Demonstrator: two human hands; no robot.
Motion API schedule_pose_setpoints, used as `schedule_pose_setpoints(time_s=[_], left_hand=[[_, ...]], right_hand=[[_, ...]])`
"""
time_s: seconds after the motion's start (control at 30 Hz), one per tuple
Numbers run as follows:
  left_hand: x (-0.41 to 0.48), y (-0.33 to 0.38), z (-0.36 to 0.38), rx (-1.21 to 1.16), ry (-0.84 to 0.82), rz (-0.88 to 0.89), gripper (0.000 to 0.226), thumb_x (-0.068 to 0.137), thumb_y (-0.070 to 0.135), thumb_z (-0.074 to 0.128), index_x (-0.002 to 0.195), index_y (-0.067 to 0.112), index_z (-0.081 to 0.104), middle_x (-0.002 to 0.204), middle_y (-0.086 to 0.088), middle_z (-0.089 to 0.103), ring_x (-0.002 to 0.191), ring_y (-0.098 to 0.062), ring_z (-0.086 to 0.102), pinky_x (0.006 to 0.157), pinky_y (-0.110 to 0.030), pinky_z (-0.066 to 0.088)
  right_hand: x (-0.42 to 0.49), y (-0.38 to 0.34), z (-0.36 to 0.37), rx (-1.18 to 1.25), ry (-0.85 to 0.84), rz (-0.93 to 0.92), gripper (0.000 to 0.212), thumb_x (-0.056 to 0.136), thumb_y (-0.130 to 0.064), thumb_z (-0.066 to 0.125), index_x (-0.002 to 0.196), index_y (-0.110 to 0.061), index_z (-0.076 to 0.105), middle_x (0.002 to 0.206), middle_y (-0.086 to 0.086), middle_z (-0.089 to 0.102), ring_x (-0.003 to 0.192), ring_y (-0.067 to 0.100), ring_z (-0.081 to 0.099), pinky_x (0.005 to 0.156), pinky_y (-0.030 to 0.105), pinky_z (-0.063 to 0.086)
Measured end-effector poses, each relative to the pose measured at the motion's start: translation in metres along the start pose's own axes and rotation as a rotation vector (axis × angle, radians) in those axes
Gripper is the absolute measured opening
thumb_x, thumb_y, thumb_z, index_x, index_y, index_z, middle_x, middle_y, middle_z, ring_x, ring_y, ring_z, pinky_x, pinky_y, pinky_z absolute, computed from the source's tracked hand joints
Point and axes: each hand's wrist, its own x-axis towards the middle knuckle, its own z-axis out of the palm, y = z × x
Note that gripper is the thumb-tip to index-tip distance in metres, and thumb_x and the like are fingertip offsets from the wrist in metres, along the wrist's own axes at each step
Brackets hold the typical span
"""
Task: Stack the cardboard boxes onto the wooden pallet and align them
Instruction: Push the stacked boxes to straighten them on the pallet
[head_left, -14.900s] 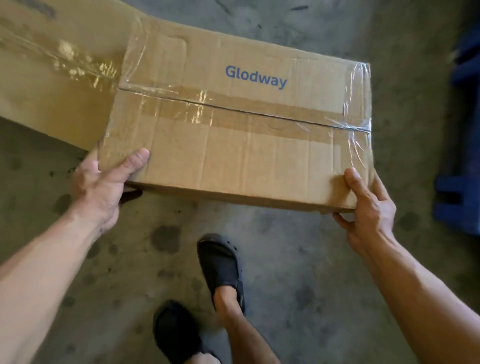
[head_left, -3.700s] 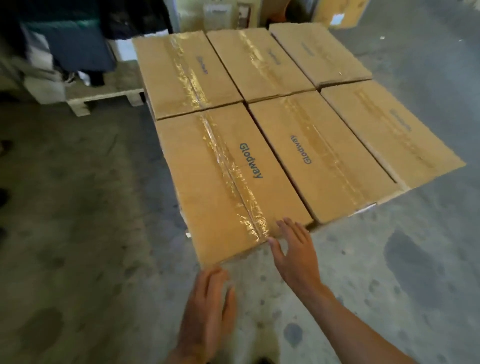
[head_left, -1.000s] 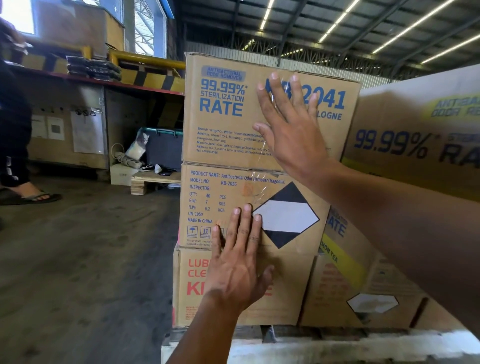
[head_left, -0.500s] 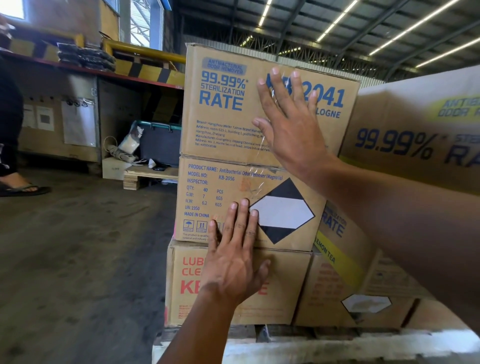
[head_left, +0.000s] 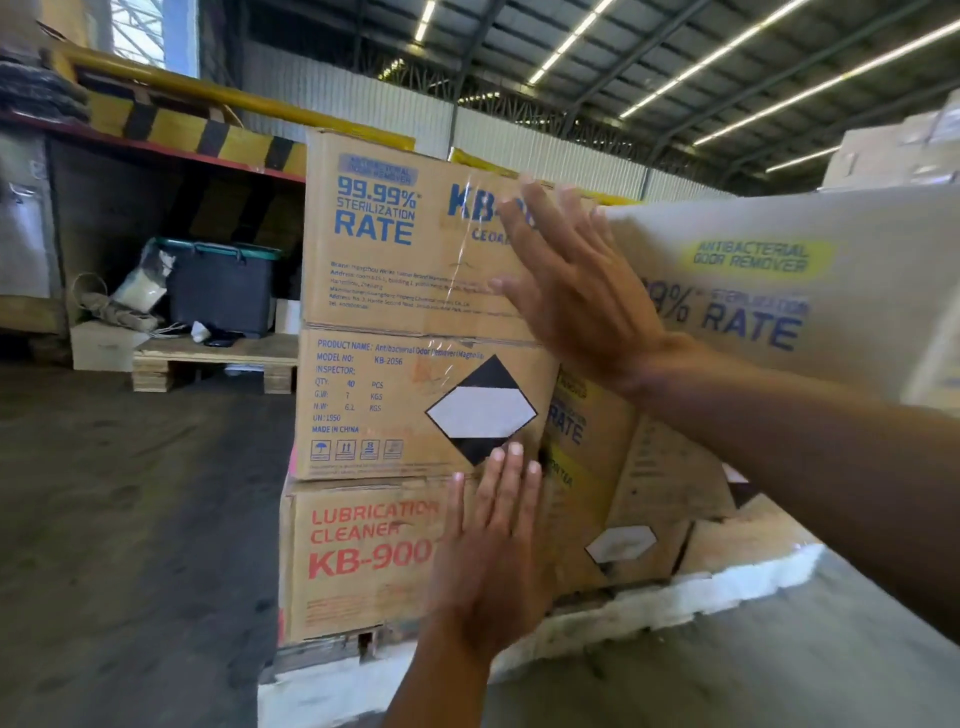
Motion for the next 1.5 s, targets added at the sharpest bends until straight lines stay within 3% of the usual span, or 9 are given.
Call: schedule_pose_setpoints(time_s=[0.13, 0.23, 0.37, 0.47, 0.63, 0.8, 1.1, 1.3, 1.5], left_hand=[[-0.001, 0.075, 0.015, -0.113, -0.048, 0.114, 0.108, 0.069, 0.062, 0.067, 0.152, 0.004, 0.03, 0.16, -0.018, 0.028, 0.147, -0.036, 0.025, 0.116, -0.057, 0.014], [0.001, 0.135, 0.019, -0.186, -0.046, 0.199, 0.099, 0.074, 0.063, 0.055, 0.151, 0.006, 0.031, 0.158, -0.013, 0.031, 0.143, -0.032, 0.037, 0.113, -0.056, 0.02], [0.019, 0.202, 0.017, -0.213, 0.068, 0.278, 0.11, 0.077, 0.064, 0.049, 0.159, 0.004, 0.006, 0.16, -0.017, 0.032, 0.147, -0.031, 0.034, 0.12, -0.05, 0.005], [0.026, 0.237, 0.024, -0.194, 0.108, 0.239, 0.1, 0.085, 0.063, 0.047, 0.157, 0.004, 0.011, 0.161, -0.016, 0.03, 0.148, -0.032, 0.03, 0.124, -0.046, 0.0], [0.034, 0.252, 0.054, 0.053, 0.064, 0.195, 0.086, 0.096, 0.062, 0.029, 0.156, 0.001, 0.026, 0.165, -0.02, 0.019, 0.15, -0.036, 0.026, 0.115, -0.056, 0.022], [0.061, 0.262, 0.069, 0.228, 0.039, -0.06, 0.101, 0.077, 0.059, 0.051, 0.155, 0.0, 0.026, 0.159, -0.021, 0.03, 0.154, -0.029, -0.005, 0.116, -0.058, 0.019], [0.091, 0.293, 0.083, 0.39, -0.004, -0.284, 0.093, 0.088, 0.063, 0.045, 0.154, 0.0, 0.027, 0.163, -0.023, 0.022, 0.153, -0.035, 0.012, 0.118, -0.059, 0.013], [0.105, 0.258, 0.102, 0.391, -0.057, -0.359, 0.098, 0.086, 0.071, 0.039, 0.154, 0.001, 0.032, 0.162, -0.02, 0.018, 0.152, -0.028, -0.02, 0.119, -0.057, 0.012], [0.107, 0.238, 0.12, 0.354, -0.001, -0.304, 0.107, 0.084, 0.071, 0.049, 0.16, 0.006, 0.011, 0.168, -0.015, 0.009, 0.155, -0.031, 0.002, 0.122, -0.054, 0.008]], right_hand=[[-0.03, 0.005, -0.065, 0.015, 0.12, 0.043, 0.066, 0.102, -0.043, 0.045, 0.154, -0.005, 0.034, 0.162, 0.02, 0.028, 0.148, 0.049, 0.023, 0.117, 0.06, 0.022], [-0.054, 0.015, -0.105, 0.036, 0.179, 0.062, 0.066, 0.102, -0.042, 0.048, 0.153, -0.003, 0.036, 0.161, 0.022, 0.03, 0.148, 0.049, 0.023, 0.117, 0.059, 0.021], [-0.098, 0.049, -0.143, 0.032, 0.268, 0.099, 0.067, 0.102, -0.043, 0.046, 0.154, -0.003, 0.034, 0.162, 0.022, 0.027, 0.15, 0.047, 0.018, 0.119, 0.059, 0.019], [-0.136, 0.083, -0.154, 0.057, 0.287, 0.127, 0.07, 0.104, -0.045, 0.042, 0.157, -0.003, 0.024, 0.165, 0.02, 0.018, 0.153, 0.044, 0.009, 0.123, 0.059, 0.014], [-0.181, 0.13, -0.146, 0.214, 0.345, 0.192, 0.073, 0.101, -0.047, 0.04, 0.157, -0.003, 0.023, 0.165, 0.018, 0.02, 0.153, 0.041, 0.011, 0.122, 0.052, 0.01], [-0.22, 0.176, -0.129, 0.306, 0.336, 0.182, 0.073, 0.102, -0.051, 0.031, 0.159, -0.008, 0.016, 0.168, 0.013, 0.014, 0.155, 0.037, 0.006, 0.124, 0.051, 0.005], [-0.234, 0.232, -0.085, 0.234, 0.337, 0.286, 0.074, 0.103, -0.055, 0.027, 0.16, -0.008, 0.018, 0.168, 0.011, 0.016, 0.153, 0.043, 0.01, 0.123, 0.058, 0.01], [-0.219, 0.229, -0.061, 0.148, 0.405, 0.281, 0.073, 0.105, -0.058, 0.023, 0.16, -0.01, 0.017, 0.167, 0.009, 0.018, 0.152, 0.045, 0.014, 0.122, 0.056, 0.004], [-0.195, 0.232, -0.026, 0.083, 0.365, 0.295, 0.075, 0.105, -0.06, 0.02, 0.16, -0.01, 0.016, 0.167, 0.01, 0.017, 0.152, 0.045, 0.013, 0.121, 0.057, 0.006]])
